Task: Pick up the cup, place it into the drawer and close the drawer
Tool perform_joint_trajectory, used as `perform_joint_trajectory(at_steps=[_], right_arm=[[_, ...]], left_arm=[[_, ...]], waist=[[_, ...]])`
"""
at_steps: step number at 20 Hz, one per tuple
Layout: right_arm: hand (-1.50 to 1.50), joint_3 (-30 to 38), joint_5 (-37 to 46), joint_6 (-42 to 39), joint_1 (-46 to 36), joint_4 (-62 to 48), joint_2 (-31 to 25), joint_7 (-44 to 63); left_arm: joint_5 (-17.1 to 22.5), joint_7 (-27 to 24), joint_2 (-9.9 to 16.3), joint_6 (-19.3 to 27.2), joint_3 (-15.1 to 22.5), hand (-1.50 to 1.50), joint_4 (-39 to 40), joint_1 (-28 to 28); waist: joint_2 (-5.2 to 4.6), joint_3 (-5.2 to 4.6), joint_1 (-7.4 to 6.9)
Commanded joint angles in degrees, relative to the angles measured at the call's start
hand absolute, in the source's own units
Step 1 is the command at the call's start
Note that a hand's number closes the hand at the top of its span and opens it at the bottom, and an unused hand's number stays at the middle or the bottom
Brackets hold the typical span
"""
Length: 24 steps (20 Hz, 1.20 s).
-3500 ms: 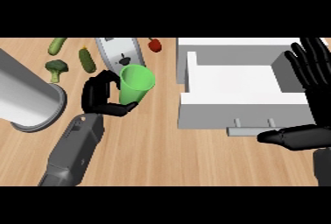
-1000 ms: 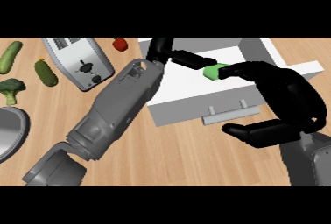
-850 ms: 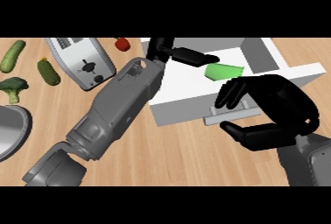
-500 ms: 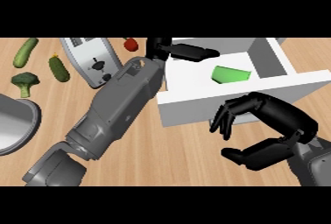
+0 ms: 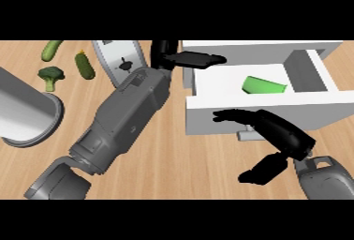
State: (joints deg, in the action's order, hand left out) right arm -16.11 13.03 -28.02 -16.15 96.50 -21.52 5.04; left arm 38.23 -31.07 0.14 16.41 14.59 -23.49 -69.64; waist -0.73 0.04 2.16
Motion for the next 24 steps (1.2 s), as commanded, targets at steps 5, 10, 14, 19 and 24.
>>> perform_joint_trajectory(at_steps=[5,10,14,19,24], right_arm=[[-1.50,-6.4,14.9,6.1,-6.0,-25.2,2.8,-10.4],[1.50,-1.8,16.3,10.9,-14.6,-43.9,5.8,-14.3],[1.50,1.1,17.0,17.2,-16.9,-53.0,5.1,-25.6],[1.50,8.3,14.2,19.4,-26.6,-61.8,3.7,-27.8],[1.50,12.8,12.9,21.3,-34.2,-68.0,1.3,-27.8]], left_arm=[[0.7,-1.6,1.8,-3.8,-1.9,-1.50,-3.4,4.3],[0.3,0.3,2.8,-3.6,-0.5,-1.50,-9.8,8.9],[1.0,2.4,8.0,-7.8,-1.4,-1.50,-11.3,11.6],[1.3,2.1,7.6,-9.3,-0.5,-1.50,-15.5,16.2],[1.2,2.9,11.4,-12.7,-0.5,-1.50,-17.1,18.5]], waist=[[0.15,0.03,-4.41],[0.47,0.11,-7.67],[-0.30,0.24,-8.24],[-0.42,0.26,-9.81],[-1.20,0.26,-11.50]])
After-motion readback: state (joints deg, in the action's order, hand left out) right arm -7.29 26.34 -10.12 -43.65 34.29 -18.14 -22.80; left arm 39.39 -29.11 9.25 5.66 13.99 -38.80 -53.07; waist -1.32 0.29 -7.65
